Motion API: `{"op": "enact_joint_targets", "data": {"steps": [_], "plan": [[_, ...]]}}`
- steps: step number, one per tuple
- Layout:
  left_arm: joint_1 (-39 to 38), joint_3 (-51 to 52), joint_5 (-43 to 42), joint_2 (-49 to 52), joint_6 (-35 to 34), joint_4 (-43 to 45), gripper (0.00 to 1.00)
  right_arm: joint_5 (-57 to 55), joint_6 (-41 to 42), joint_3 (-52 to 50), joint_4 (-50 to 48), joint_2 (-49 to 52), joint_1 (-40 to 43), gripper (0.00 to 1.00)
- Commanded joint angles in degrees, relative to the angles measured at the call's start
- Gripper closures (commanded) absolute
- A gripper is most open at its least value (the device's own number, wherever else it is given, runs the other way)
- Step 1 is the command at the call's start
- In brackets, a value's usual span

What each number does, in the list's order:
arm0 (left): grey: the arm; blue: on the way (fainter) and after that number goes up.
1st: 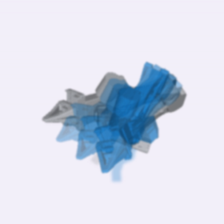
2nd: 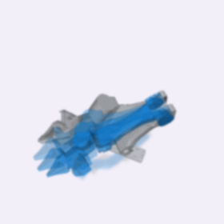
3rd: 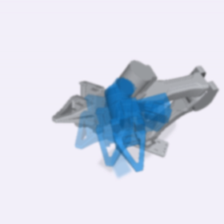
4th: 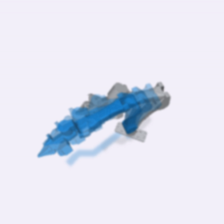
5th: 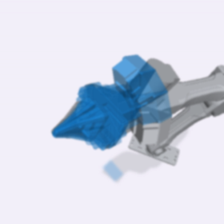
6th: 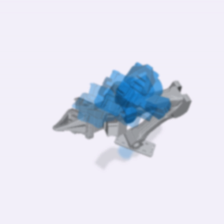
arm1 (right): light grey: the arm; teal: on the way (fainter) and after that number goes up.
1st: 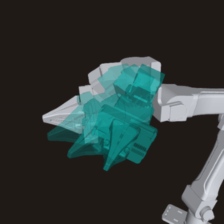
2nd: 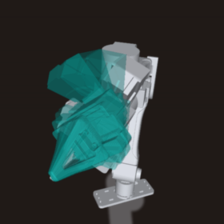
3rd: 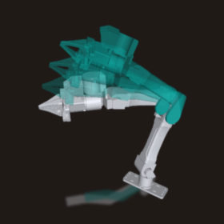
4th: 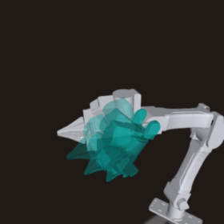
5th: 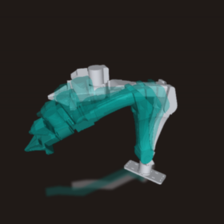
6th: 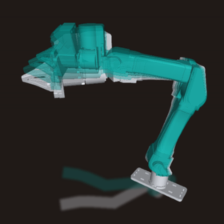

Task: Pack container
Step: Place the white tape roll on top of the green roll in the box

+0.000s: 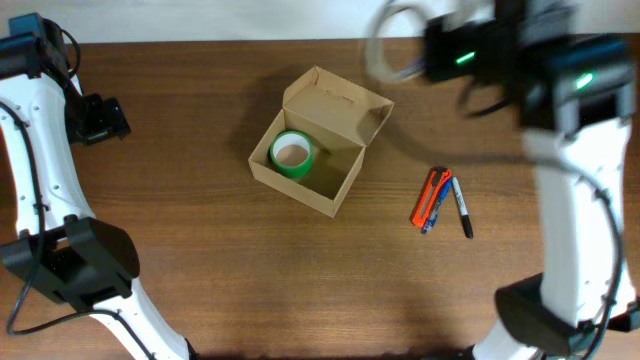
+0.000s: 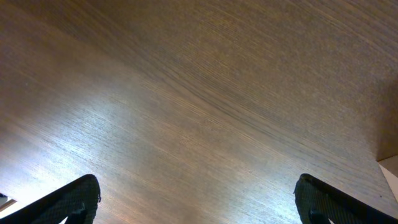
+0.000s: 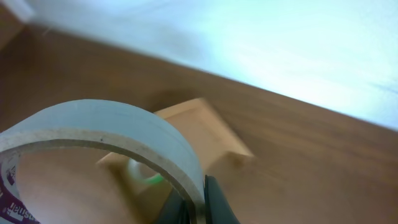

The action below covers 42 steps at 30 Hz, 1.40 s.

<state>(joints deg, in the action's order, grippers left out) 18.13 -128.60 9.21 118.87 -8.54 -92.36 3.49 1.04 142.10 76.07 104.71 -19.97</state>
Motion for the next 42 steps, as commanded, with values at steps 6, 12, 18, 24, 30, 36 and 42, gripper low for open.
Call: {"op": "enact_joint_targets", "data": {"steps": [6, 12, 18, 24, 30, 36, 42], "plan": [[0.2, 0.4, 0.2, 0.4, 0.7, 0.0, 0.00, -10.8, -4.0, -2.0, -0.1, 16.1, -13.0, 0.96], [0.2, 0.4, 0.2, 0.4, 0.7, 0.0, 0.00, -6.4, -3.6, -2.0, 0.0, 27.1, -13.1, 0.96], [0.2, 0.4, 0.2, 0.4, 0.7, 0.0, 0.00, -5.2, -2.3, -2.0, 0.1, 32.8, -13.0, 0.96], [0.2, 0.4, 0.2, 0.4, 0.7, 0.0, 0.00, -3.7, -2.1, -2.4, -0.3, 35.5, -13.1, 0.97], [0.2, 0.4, 0.2, 0.4, 0.7, 0.0, 0.00, -3.7, -1.4, -2.4, -1.7, 38.0, -13.0, 0.96], [0.2, 0.4, 0.2, 0.4, 0.7, 0.0, 0.00, -3.7, -0.5, -2.4, -3.1, 39.8, -13.0, 0.96], [0.2, 0.4, 0.2, 0.4, 0.7, 0.0, 0.00, -3.7, -0.6, -2.4, -5.2, 40.0, -13.0, 0.95]]}}
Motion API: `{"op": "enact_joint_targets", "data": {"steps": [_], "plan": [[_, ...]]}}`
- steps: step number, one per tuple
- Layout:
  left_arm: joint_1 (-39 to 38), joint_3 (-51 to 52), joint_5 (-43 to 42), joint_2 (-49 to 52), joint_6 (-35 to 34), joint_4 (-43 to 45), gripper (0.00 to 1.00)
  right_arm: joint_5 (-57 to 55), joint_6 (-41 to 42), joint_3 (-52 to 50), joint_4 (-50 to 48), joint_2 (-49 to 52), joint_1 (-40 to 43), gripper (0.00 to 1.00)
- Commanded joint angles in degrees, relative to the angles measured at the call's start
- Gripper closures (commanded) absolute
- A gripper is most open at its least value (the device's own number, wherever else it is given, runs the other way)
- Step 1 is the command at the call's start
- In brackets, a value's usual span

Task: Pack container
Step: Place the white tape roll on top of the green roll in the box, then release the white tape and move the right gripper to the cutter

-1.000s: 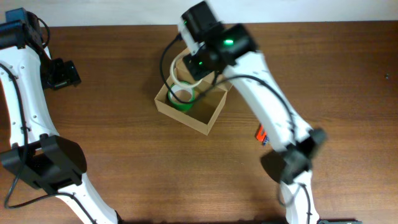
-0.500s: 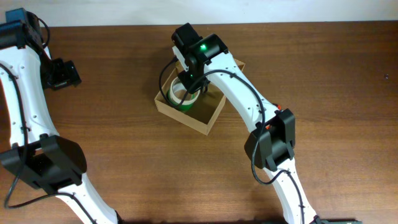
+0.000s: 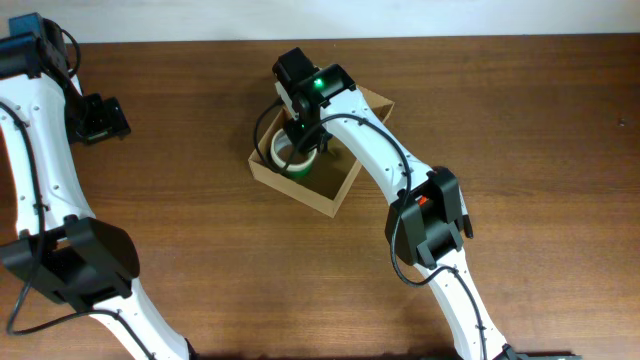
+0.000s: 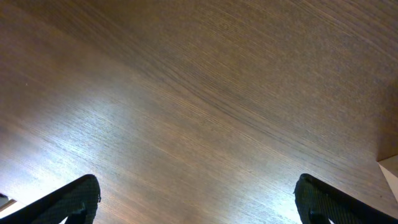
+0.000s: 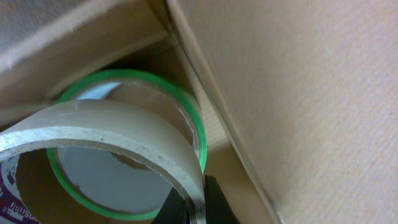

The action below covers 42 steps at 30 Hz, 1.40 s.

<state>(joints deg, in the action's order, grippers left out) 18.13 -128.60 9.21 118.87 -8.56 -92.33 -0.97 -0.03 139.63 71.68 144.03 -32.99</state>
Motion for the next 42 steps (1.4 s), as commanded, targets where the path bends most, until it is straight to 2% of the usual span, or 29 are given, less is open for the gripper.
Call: {"op": "enact_joint_targets", "data": {"steps": [1, 4, 6, 11, 15, 22, 26, 27, 30, 34, 35, 38, 39, 42], "plan": [[0.2, 0.4, 0.2, 0.4, 0.7, 0.0, 0.00, 0.7, 0.5, 0.0, -1.4, 0.6, 0.0, 0.94], [0.2, 0.4, 0.2, 0.4, 0.7, 0.0, 0.00, 0.7, 0.5, 0.0, -1.8, 0.6, 0.0, 0.85], [0.2, 0.4, 0.2, 0.4, 0.7, 0.0, 0.00, 0.7, 0.5, 0.0, -1.7, 0.6, 0.0, 0.75], [0.2, 0.4, 0.2, 0.4, 0.7, 0.0, 0.00, 0.8, 0.5, 0.2, -0.3, 0.3, 0.0, 0.75], [0.2, 0.4, 0.2, 0.4, 0.7, 0.0, 0.00, 0.7, 0.3, 1.2, 4.4, -3.3, 0.1, 0.75], [0.2, 0.4, 0.2, 0.4, 0.7, 0.0, 0.00, -6.9, -1.6, 1.2, 6.6, -26.0, 2.4, 0.70], [0.2, 0.4, 0.2, 0.4, 0.7, 0.0, 0.00, -7.5, -0.9, -1.5, 5.9, -42.4, 9.5, 0.68], [0.2, 0.4, 0.2, 0.4, 0.7, 0.0, 0.00, -7.5, -0.2, -3.5, 5.0, -46.2, 12.0, 0.68], [0.2, 0.4, 0.2, 0.4, 0.7, 0.0, 0.00, -7.5, 4.5, -20.0, -2.3, -61.0, 23.5, 0.64], [0.2, 0.4, 0.2, 0.4, 0.7, 0.0, 0.00, -7.0, 15.4, -41.6, -9.6, -70.0, 30.5, 0.56], [0.2, 0.4, 0.2, 0.4, 0.7, 0.0, 0.00, -6.7, 22.5, -50.3, -10.4, -70.0, 30.8, 0.55], [0.2, 0.4, 0.2, 0.4, 0.7, 0.0, 0.00, -3.0, 34.0, -59.5, -13.1, -66.1, 30.6, 0.55], [0.2, 0.4, 0.2, 0.4, 0.7, 0.0, 0.00, -0.3, 39.0, -63.5, -16.8, -61.6, 30.6, 0.56], [0.2, 0.4, 0.2, 0.4, 0.7, 0.0, 0.00, 3.1, 44.6, -64.8, -19.6, -53.5, 30.6, 0.57]]}}
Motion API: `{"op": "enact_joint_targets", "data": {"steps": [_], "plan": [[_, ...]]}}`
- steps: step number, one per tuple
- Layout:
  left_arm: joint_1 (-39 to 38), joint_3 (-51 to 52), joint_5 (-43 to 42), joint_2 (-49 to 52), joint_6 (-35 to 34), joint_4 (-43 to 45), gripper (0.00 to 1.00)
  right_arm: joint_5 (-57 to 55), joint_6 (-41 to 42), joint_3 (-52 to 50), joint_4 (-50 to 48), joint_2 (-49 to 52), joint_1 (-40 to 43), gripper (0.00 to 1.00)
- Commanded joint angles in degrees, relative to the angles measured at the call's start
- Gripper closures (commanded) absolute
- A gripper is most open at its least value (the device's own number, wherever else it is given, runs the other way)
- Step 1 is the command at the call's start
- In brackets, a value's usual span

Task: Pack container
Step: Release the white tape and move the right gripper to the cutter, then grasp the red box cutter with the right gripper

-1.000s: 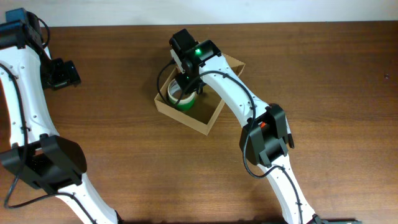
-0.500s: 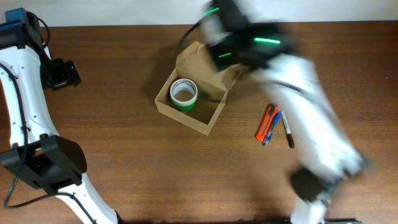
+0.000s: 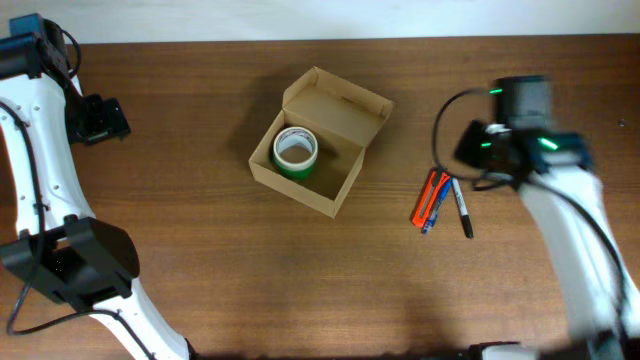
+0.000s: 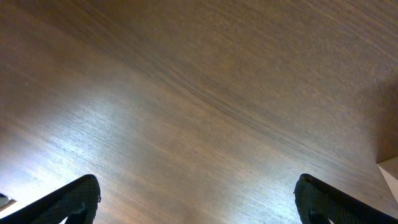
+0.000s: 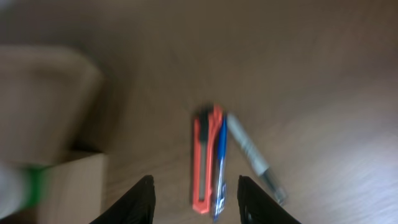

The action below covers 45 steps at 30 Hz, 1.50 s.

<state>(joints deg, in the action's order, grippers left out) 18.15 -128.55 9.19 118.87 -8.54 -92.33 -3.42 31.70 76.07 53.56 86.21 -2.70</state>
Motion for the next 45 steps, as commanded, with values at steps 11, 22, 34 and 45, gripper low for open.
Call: {"op": "enact_joint_targets", "data": {"steps": [11, 22, 34, 45], "plan": [[0.1, 0.3, 0.2, 0.4, 0.7, 0.0, 0.00, 11.6, 15.2, -1.2, -6.8, 22.4, 0.5, 0.57], [0.1, 0.3, 0.2, 0.4, 0.7, 0.0, 0.00, 8.7, 6.2, -1.2, -6.6, 24.2, 0.5, 0.47], [0.1, 0.3, 0.2, 0.4, 0.7, 0.0, 0.00, 7.3, 5.3, -2.0, -5.0, 24.2, 0.1, 0.47], [0.1, 0.3, 0.2, 0.4, 0.7, 0.0, 0.00, 7.1, 5.3, -4.3, -7.6, 26.1, -1.4, 0.47]]}}
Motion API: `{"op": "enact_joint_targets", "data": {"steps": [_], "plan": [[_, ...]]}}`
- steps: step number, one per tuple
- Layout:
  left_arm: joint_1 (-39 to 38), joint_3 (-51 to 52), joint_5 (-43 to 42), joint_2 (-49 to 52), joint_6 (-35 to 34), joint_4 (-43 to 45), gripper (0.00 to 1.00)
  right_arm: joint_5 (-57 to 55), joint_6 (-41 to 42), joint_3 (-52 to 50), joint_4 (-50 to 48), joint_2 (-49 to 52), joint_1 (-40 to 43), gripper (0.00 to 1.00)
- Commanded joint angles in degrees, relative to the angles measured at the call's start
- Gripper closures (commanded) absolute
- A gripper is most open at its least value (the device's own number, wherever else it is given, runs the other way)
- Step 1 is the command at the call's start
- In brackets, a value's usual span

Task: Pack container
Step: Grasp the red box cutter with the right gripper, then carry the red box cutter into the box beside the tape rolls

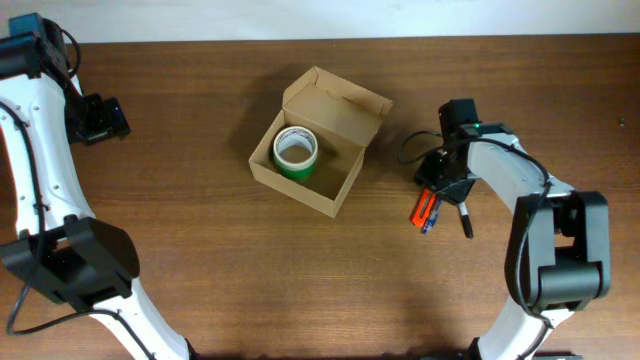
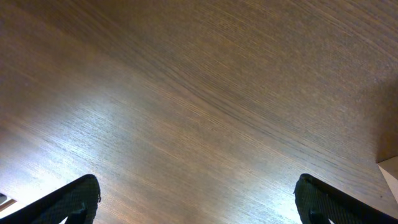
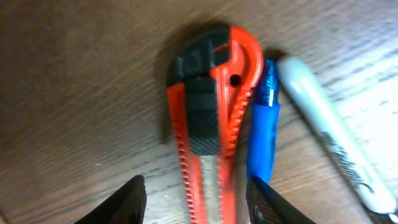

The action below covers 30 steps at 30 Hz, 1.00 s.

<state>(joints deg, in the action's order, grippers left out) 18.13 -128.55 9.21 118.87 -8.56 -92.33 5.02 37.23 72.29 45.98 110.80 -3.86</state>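
Observation:
An open cardboard box stands mid-table, with a pale tape roll lying on a green roll inside it. To its right lie an orange box cutter, a blue pen and a grey marker, side by side. My right gripper is open and low over the cutter, one finger on each side of it, the right finger over the pen. In the overhead view the right gripper covers the cutter's top end. My left gripper is open over bare wood.
The box's lid flap stands up at its back. The left arm sits at the table's far left edge. Brown wooden table all around; a white wall runs along the back edge.
My right gripper has come down close onto the orange cutter, its open fingers now astride it. The box, both tape rolls and the left arm are unchanged.
My right gripper first held the pale tape roll up at the back right. Then it was inside the box, with the roll over the green one. Later the roll lay in the box and the gripper was open above the cutter; now it straddles the cutter.

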Motion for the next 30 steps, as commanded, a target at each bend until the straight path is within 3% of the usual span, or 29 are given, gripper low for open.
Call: {"op": "enact_joint_targets", "data": {"steps": [1, 16, 19, 26, 30], "plan": [[0.2, 0.3, 0.2, 0.4, 0.7, 0.0, 0.00, -1.4, -0.2, -0.6, 0.0, 1.9, -0.3, 0.47], [0.2, 0.3, 0.2, 0.4, 0.7, 0.0, 0.00, -1.6, -1.0, -0.6, -0.7, 4.1, -0.3, 0.48], [0.2, 0.3, 0.2, 0.4, 0.7, 0.0, 0.00, -1.9, -3.1, -0.6, -0.5, 4.1, -0.3, 0.66], [0.2, 0.3, 0.2, 0.4, 0.7, 0.0, 0.00, -4.5, -6.6, -0.6, 1.1, 4.1, -0.3, 0.67], [0.2, 0.3, 0.2, 0.4, 0.7, 0.0, 0.00, -4.6, -7.0, -0.6, 1.1, 4.1, -0.3, 0.81]]}}
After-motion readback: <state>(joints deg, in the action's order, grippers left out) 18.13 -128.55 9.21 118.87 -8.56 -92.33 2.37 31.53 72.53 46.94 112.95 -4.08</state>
